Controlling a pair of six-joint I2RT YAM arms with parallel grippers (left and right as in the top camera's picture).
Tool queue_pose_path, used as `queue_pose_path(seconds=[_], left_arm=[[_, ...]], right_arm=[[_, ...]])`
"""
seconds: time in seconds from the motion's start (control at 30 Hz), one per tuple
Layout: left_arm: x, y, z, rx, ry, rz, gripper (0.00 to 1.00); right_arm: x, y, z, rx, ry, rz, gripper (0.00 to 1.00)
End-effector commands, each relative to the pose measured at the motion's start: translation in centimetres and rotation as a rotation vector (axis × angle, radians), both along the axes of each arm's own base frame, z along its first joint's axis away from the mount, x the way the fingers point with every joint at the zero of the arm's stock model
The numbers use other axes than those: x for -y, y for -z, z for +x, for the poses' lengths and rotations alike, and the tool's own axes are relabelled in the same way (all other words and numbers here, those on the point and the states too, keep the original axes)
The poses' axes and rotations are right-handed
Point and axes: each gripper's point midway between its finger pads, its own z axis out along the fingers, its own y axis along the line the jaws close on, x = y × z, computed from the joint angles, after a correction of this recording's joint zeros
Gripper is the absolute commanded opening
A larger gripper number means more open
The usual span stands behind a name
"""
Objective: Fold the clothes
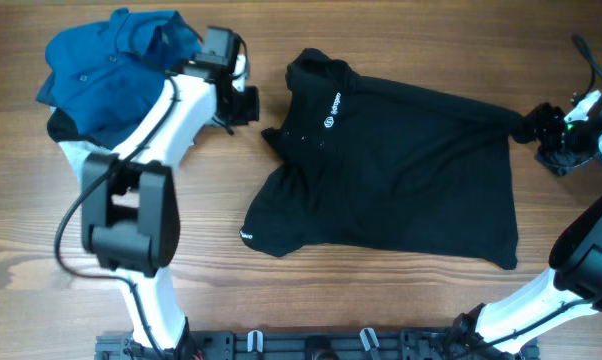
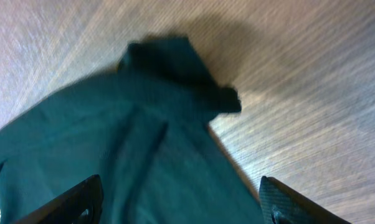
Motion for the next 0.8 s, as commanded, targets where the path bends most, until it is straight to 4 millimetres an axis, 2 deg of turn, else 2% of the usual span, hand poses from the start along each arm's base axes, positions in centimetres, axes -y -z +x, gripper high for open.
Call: queue_pose_path(seconds=[0.0, 0.03, 0.1, 0.17, 0.23, 0.3, 0.37, 0.4, 0.47, 0.5, 0.53, 0.6, 0.67, 0.77], left_arm=[[1.1, -1.3, -1.7, -0.027, 0.035, -0.023, 0.39], [1.8, -0.2, -2.6, -0.065, 0.052, -0.047, 0.55], [2.6, 2.2, -4.0, -0.12, 0.052, -0.054, 0.72], [2.8, 4.1, -4.8, -0.159, 0.033, -0.052, 0.78], [3.8, 6.0, -5.0, -0.167, 0.05, -0.089, 0.78], [4.8, 6.3, -4.7, -0.154, 0.066, -0.121, 0.77], [5.9, 6.5, -4.1, -0.125, 0.096, -0.14, 0.73], [6.4, 6.6, -4.0, -0.107, 0.135, -0.135, 0.65], [7.0, 6.9, -3.8, -0.073, 0.212, -0.119, 0.43], [7.3, 7.1, -3.5, -0.057, 0.234, -0.117, 0.17], [7.4, 7.0, -3.2, -0.041, 0.244, -0.117, 0.04], [7.1, 6.5, -2.8, -0.025, 0.239, -0.108, 0.04], [5.0, 4.9, -1.7, -0.002, 0.187, -0.025, 0.04], [0.2, -1.1, -0.2, 0.056, 0.069, 0.144, 0.04]], right_arm=[[-0.7, -1.2, 0.1, 0.023, -0.026, 0.017, 0.81], [-0.7, -1.2, 0.1, 0.02, -0.026, 0.019, 0.81], [-0.8, -1.2, 0.0, 0.015, -0.025, 0.022, 0.81], [-0.9, -1.2, -0.2, 0.009, -0.025, 0.026, 0.82], [-0.9, -1.1, -0.3, 0.004, -0.025, 0.029, 0.82], [-1.0, -1.1, -0.4, 0.001, -0.025, 0.032, 0.82], [-1.0, -1.1, -0.4, 0.0, -0.024, 0.032, 0.82], [-1.0, -1.1, -0.4, 0.0, -0.025, 0.032, 0.82], [-1.0, -1.1, -0.4, 0.0, -0.024, 0.033, 0.82], [-1.0, -1.1, -0.4, -0.001, -0.023, 0.033, 0.82], [-1.0, -1.1, -0.4, -0.001, -0.022, 0.033, 0.82], [-1.0, -1.0, -0.5, -0.004, -0.022, 0.035, 0.82], [-1.1, -1.0, -0.6, -0.008, -0.022, 0.037, 0.82], [-1.3, -0.9, -0.9, -0.021, -0.022, 0.046, 0.81]])
